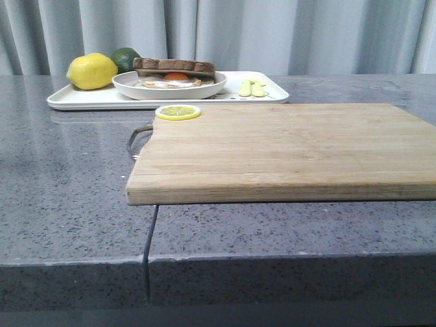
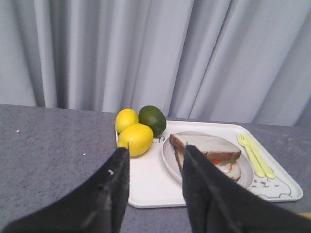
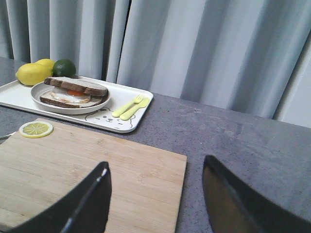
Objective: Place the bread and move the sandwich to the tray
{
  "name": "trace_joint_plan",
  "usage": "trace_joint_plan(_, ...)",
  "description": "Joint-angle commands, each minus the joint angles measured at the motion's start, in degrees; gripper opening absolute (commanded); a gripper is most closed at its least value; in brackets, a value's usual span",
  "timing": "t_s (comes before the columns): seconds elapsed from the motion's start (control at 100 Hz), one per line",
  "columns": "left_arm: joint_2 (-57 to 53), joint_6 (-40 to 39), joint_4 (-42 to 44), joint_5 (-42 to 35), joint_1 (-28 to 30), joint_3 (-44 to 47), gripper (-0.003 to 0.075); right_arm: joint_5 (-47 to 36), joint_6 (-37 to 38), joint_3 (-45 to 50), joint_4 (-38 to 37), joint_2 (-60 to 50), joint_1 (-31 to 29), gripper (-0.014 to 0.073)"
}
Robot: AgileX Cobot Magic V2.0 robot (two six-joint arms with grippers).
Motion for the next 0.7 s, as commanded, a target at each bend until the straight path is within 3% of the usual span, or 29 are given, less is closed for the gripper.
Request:
trace_joint_plan(0.0,-6.21,1.23,0.14,-5.44,0.06,4.69,0.0243,-2.93,0.01,-1.54,-0.95,0.35,-0.30,0.0418)
trace_joint_plan(0.24,-22.68,1.23,0.84,-7.30,0.06,20.24,0.0243,0.92,-0.03,-1.27,-3.92,-5.47,-0.30,0.0302)
trace_joint_plan(0.43,-36.13,1.23,0.26,-6.39,0.06,28.97,0.0243,5.08,-0.03,0.41,-3.92,-13.40,-0.30,0.0302)
trace_joint_plan(0.69,-48.32,1.23,1.00,0.43,0.06,32.09,0.0243,10.05,0.02,3.48,-3.92,-12.98,-0.30,0.0302)
